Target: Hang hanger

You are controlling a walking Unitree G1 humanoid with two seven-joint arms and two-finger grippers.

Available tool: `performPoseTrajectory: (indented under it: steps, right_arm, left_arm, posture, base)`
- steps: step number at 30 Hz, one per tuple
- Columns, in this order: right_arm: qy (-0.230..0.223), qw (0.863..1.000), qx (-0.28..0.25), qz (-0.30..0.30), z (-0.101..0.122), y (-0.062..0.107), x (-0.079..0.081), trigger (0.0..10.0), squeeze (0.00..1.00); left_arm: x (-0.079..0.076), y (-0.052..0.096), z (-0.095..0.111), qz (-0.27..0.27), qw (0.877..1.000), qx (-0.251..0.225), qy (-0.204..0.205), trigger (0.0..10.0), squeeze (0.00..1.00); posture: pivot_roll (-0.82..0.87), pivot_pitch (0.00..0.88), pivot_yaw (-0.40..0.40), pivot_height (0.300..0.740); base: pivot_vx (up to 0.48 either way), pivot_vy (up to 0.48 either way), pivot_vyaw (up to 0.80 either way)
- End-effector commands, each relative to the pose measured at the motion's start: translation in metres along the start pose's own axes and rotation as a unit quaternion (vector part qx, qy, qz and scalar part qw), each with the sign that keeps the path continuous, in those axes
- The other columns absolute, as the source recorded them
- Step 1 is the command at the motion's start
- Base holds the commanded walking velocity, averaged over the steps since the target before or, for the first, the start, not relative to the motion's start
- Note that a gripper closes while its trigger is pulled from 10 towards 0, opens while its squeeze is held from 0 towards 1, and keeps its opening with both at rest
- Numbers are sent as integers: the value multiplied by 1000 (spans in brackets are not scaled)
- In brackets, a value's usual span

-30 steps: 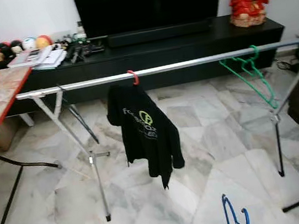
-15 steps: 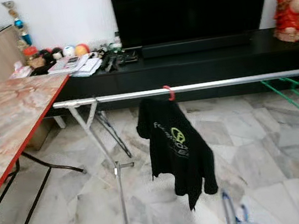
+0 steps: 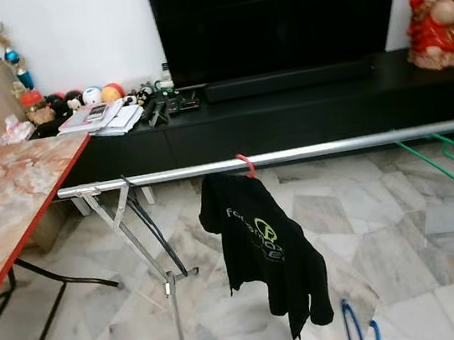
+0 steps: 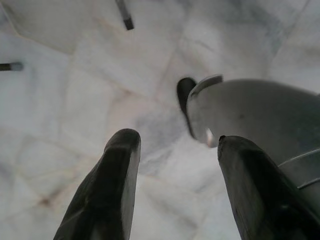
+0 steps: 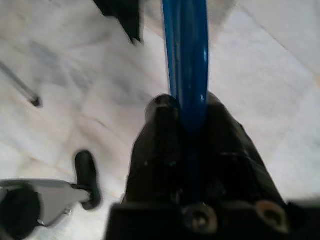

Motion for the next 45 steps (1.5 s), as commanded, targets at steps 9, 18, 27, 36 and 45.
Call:
performPoseTrajectory:
  steps: [9,18,27,36,45]
  right_arm:
    - [-6,1000,6,-5,-5,2,-3,10000,0]
    - [-2,1000,4,-4,-4,1,-4,10000,0]
    - [2,1000,6,-2,-5,1,-3,10000,0]
    - [0,1000,3,-3,-4,1,-3,10000,0]
    - [0,1000,1,-7,-2,1,-4,10000,0]
  left_arm:
    - [-2,-1,5,-1,1000,-2,-21,10000,0]
    - [-2,-1,6,1,1000,-3,-14,10000,0]
    - [0,-1,6,11,1000,0,-21,10000,0]
    - [0,-1,7,18,1000,-8,-5,10000,0]
    - [-2,-1,7,8,1000,-9,6,10000,0]
  posture:
    - [48,0,30,740]
    - [53,11,27,740]
    - [54,20,26,740]
    - [53,26,26,740]
    - [52,30,25,740]
  base:
    - [0,0,0]
    - [0,-367,0]
    - [0,-241,0]
    - [0,0,0]
    - [0,0,0]
Point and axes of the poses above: a point about 5 cm out from each wrist's last joint towards the gripper, its own y axis pointing back from the gripper into the wrist, its own z axis along the axis of the wrist's last joint, x = y × z, the point moved 3 cm from there along -y, pointing out of the wrist towards the gripper, and after that the axes turned 3 degrees about -y, right-handed, at the moved point
